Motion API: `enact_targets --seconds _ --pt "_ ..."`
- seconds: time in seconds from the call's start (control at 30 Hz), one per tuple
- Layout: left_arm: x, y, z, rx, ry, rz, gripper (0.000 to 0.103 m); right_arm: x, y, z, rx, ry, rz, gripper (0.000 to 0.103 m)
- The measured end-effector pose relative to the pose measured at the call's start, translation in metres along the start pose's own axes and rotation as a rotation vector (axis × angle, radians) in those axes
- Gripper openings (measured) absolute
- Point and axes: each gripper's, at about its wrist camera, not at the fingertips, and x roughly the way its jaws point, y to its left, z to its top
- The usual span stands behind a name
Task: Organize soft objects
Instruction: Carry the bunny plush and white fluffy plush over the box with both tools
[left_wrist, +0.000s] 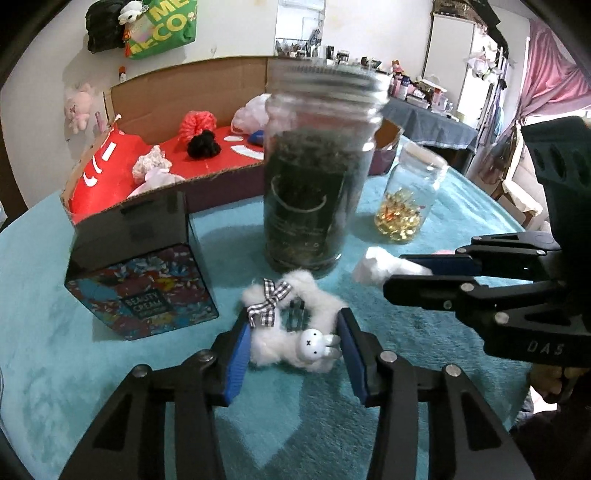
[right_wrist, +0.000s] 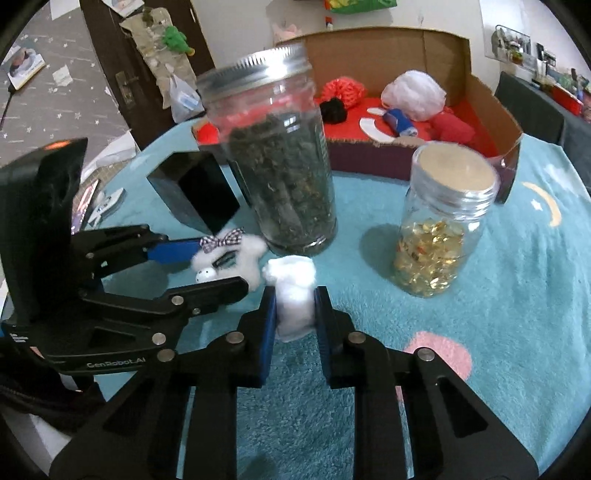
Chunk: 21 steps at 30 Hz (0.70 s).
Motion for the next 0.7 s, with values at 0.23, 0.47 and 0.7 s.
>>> enact_targets --seconds 0.23,0.47,0.7 --pt "-0.015 -0.005 0.006 0.017 -0.039 -0.017 0.048 -0.018 0.008 0.001 -0.008 -0.043 -0.009 0.019" --pt "-0.015 -0.003 0.009 0.007 -0.042 -0.029 0.048 -0.019 0.005 0.0 0.007 -0.04 -0.008 0.019" --pt "-0.021 0.001 0.009 -0.002 -0.052 -0.042 0.048 -0.02 0.006 0.0 0.009 -0.039 -0.009 0.019"
